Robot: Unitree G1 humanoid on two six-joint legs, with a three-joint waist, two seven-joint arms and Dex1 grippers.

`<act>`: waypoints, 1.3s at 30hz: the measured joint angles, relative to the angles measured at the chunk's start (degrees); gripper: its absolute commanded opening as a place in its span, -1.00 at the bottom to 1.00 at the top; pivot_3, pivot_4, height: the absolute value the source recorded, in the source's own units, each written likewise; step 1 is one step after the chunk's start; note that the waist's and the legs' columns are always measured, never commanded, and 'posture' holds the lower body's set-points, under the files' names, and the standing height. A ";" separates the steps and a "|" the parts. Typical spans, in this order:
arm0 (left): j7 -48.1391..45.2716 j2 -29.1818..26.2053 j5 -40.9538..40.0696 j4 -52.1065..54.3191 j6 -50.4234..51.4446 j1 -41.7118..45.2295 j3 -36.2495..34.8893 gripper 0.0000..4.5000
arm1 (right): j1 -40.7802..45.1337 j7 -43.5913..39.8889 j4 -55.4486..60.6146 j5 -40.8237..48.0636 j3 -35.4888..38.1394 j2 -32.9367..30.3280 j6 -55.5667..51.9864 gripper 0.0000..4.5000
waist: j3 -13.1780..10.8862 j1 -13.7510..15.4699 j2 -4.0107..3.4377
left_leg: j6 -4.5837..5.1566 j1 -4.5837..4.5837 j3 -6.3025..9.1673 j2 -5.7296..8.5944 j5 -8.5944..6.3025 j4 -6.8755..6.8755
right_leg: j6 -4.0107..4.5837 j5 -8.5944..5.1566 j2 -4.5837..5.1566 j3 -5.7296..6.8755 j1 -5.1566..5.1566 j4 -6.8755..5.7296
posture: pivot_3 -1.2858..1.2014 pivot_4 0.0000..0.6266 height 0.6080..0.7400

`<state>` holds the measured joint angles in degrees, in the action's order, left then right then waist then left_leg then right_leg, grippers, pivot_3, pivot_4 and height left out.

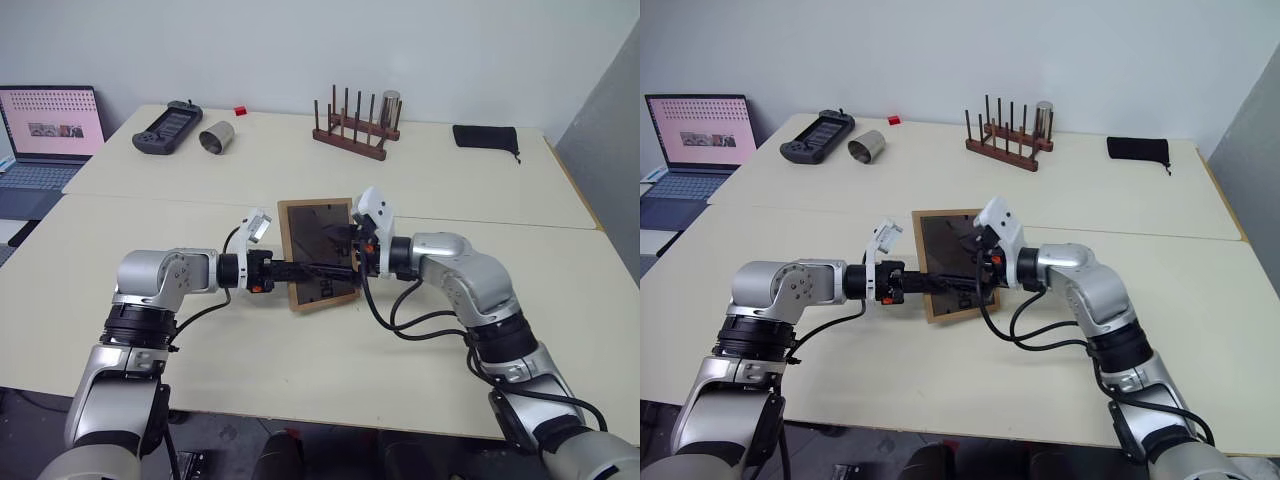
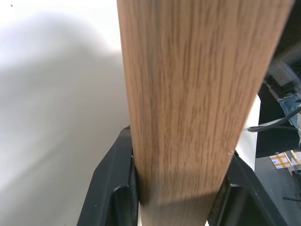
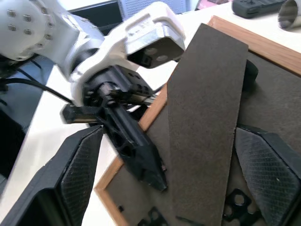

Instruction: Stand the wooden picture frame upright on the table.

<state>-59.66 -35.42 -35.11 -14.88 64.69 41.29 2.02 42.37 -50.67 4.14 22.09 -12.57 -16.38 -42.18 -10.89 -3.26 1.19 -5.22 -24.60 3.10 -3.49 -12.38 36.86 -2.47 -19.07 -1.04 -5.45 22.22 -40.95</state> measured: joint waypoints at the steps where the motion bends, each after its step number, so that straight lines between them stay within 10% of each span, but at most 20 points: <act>1: -0.06 -0.28 -0.09 0.09 0.06 -0.11 -0.01 -0.43 | -0.44 -0.86 1.39 1.19 0.17 -0.89 -0.96 0.99 | 0.00 0.00 0.00 | 0.00 0.00 0.00 0.00 0.00 0.00 | 0.00 0.00 0.00 0.00 0.00 0.00 | 0.03 -0.52 1.00; 16: -1.11 -2.36 -3.17 4.65 6.19 -3.09 -0.26 -0.43 | -5.57 -3.23 0.02 0.00 3.14 -13.22 5.12 0.99 | -0.01 0.10 0.01 | 0.01 -0.06 -0.01 0.04 -0.01 0.00 | -0.01 -0.01 0.02 -0.02 0.00 0.09 | 0.03 -0.52 1.00; 22: 1.05 -3.58 -13.39 3.05 25.49 -2.97 -9.22 -0.43 | -12.51 -1.78 -14.76 -18.12 3.73 -22.59 49.98 0.99 | -0.05 -0.07 0.09 | 0.03 -0.09 -0.03 0.04 -0.02 0.01 | -0.22 -0.13 0.01 -0.03 0.03 0.14 | 0.03 -0.52 1.00; 28: 10.80 -2.98 -28.59 1.11 27.58 -4.33 -9.84 -0.43 | -8.79 19.29 -27.93 -42.17 0.00 -19.12 92.73 0.99 | -0.06 -1.56 0.08 | -0.01 0.03 -0.03 -0.02 0.01 0.04 | -0.01 0.00 0.01 -0.10 0.03 -0.10 | 0.03 -0.52 1.00; 39: 30.39 -2.20 -52.01 1.85 27.61 -7.04 -10.55 -0.43 | 0.09 41.61 -34.08 -61.97 -3.24 -10.20 109.51 0.81 | -0.05 -0.96 0.09 | -0.29 0.09 0.06 0.07 0.17 0.09 | 0.00 0.00 0.12 -0.06 -0.09 -0.14 | 0.03 -0.52 1.00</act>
<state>-29.27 -37.62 -87.11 -13.02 92.30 34.25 -8.53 42.46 -9.07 -29.94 -39.89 -15.81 -26.58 67.33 -10.94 -4.22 1.28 -5.51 -24.51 3.15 -3.42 -12.21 36.95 -2.47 -19.06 -0.92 -5.51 22.13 -41.09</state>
